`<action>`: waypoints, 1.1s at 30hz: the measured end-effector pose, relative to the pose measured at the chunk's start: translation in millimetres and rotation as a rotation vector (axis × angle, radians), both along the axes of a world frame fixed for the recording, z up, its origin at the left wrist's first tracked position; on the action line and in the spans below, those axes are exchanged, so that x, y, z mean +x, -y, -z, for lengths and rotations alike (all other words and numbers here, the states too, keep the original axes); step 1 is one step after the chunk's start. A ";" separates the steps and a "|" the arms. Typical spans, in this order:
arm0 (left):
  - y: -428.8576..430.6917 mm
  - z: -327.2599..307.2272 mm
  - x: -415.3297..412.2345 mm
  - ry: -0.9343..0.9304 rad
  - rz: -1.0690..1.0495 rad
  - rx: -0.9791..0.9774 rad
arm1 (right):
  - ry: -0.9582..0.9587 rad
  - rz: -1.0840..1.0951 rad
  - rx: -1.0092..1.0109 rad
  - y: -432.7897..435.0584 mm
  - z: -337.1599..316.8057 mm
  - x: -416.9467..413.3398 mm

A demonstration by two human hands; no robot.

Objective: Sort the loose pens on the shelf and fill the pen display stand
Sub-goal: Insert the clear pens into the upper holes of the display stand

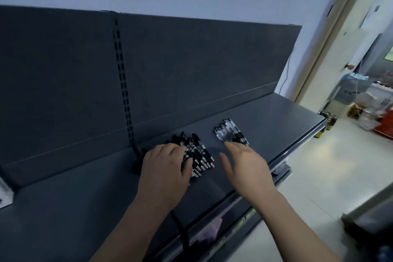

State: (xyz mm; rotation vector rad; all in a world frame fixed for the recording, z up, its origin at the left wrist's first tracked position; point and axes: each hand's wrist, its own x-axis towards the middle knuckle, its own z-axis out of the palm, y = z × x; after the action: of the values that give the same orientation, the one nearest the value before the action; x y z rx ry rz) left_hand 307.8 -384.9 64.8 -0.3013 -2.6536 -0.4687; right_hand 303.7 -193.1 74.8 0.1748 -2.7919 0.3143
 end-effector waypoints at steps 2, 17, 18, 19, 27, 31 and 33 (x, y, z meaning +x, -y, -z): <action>-18.8 -2.3 -25.9 0.019 0.005 -0.003 | 0.021 0.018 0.002 -19.3 3.1 -23.6; -122.8 21.7 -154.7 0.182 -0.083 -0.004 | 0.222 -0.014 -0.004 -127.3 57.5 -198.8; -129.1 24.8 -160.1 0.197 -0.116 0.000 | 0.253 -0.026 -0.017 -131.2 62.5 -210.2; -135.7 27.7 -165.1 0.215 -0.147 0.007 | 0.283 -0.037 -0.035 -134.7 67.4 -221.1; -185.9 57.5 -187.9 0.360 -0.340 0.113 | 0.460 -0.132 -0.192 -149.5 93.0 -270.9; -210.4 66.9 -195.6 0.502 -0.431 0.117 | 0.528 -0.197 -0.345 -165.6 91.9 -285.8; -220.9 68.5 -201.1 0.538 -0.479 0.140 | 0.561 -0.218 -0.413 -172.4 90.7 -288.6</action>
State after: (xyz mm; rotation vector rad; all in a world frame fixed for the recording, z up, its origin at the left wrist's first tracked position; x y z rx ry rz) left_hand 106.7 -164.0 -3.7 0.5723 -3.0343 -0.6350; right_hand 15.1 -20.7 -15.9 0.3341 -3.1589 1.1362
